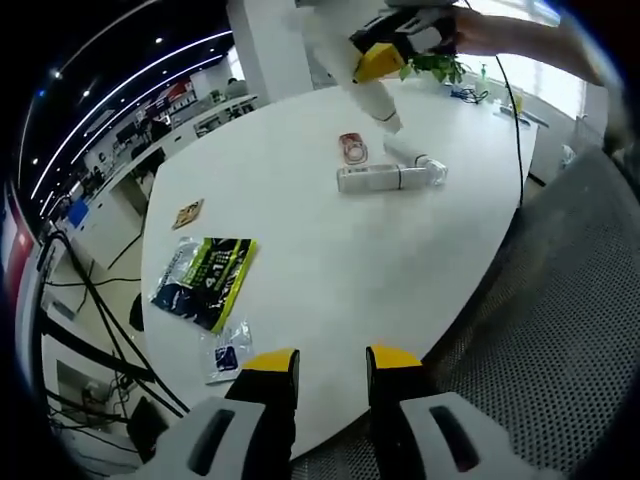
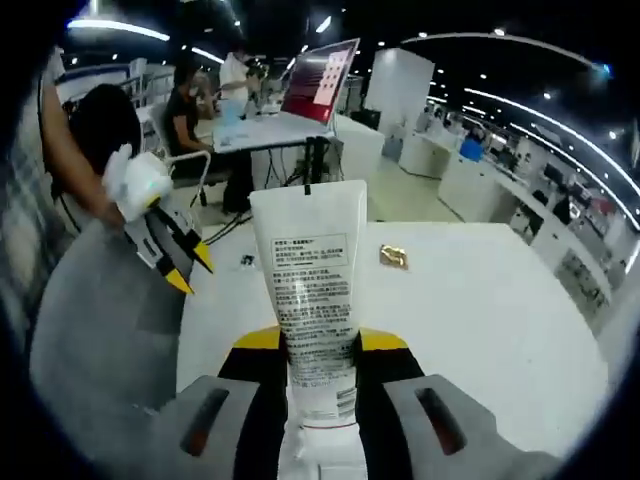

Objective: Arrange the skincare products in the storage area until every visible bottle or jar stands upright without overlapping.

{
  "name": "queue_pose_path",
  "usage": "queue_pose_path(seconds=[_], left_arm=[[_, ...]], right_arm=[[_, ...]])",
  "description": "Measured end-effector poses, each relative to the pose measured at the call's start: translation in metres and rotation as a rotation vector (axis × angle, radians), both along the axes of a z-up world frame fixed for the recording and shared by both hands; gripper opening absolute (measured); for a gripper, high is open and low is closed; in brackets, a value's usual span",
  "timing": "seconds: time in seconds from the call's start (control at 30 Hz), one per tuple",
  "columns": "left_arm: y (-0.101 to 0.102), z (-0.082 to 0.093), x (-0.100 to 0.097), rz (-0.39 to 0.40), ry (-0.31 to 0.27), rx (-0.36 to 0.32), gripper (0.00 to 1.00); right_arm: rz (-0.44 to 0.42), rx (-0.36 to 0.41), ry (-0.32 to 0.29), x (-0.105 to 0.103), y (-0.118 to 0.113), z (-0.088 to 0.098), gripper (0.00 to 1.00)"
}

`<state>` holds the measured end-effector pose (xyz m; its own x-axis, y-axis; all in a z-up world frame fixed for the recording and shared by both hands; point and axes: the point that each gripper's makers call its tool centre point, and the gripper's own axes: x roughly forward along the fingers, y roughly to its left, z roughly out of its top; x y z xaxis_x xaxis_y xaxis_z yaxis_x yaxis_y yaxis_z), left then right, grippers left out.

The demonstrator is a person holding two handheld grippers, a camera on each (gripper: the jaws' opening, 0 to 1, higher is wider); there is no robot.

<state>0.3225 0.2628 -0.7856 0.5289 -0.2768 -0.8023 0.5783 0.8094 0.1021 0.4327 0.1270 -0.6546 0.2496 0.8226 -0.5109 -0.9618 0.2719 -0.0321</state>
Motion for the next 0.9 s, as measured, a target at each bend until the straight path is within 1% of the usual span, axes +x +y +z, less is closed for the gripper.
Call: queue_pose_path(seconds=[0.03,0.1,0.13,0.2,0.3,0.5,0.57,0.67,0.77,0.87,0.9], left_arm=[[-0.001,0.001,0.0,-0.004,-0.003,0.0,0.27],[-0.002,0.002,0.0,-0.009,-0.01,0.001,0.27],[-0.003,0.002,0.0,-0.01,-0.011,0.001,0.27],[-0.002,0.003,0.001,-0.008,-0.018,-0.002,0.27],[-0.002,0.004,0.001,-0.005,-0.02,-0.002,0.27],[-0.006,0.007,0.002,-0.021,-0.032,0.001,0.27],[-0.01,0.013,0.005,-0.019,-0.056,-0.026,0.27],[-0.012,0.021,0.009,-0.003,-0.077,-0.059,0.27],[-0.01,0.031,0.016,0.041,-0.099,-0.1,0.27],[-0.012,0.048,0.024,0.074,-0.149,-0.154,0.27],[-0.013,0.056,0.028,0.106,-0.164,-0.186,0.28]], right_arm=[[-0.003,0.015,0.011,-0.008,0.0,0.001,0.22],[-0.012,0.036,0.02,-0.016,0.0,0.003,0.22],[-0.015,0.057,0.036,-0.023,0.002,0.005,0.22],[-0.025,0.091,0.047,-0.032,0.003,0.007,0.23],[-0.039,0.127,0.064,-0.04,0.003,0.009,0.23],[-0.051,0.151,0.078,-0.053,-0.002,0.007,0.23],[-0.056,0.161,0.085,-0.057,-0.005,0.006,0.23],[-0.063,0.176,0.102,-0.061,-0.009,0.006,0.23],[-0.061,0.179,0.103,-0.067,-0.013,0.007,0.23],[-0.059,0.184,0.106,-0.069,-0.016,0.006,0.24],[-0.059,0.186,0.109,-0.07,-0.016,0.006,0.24]])
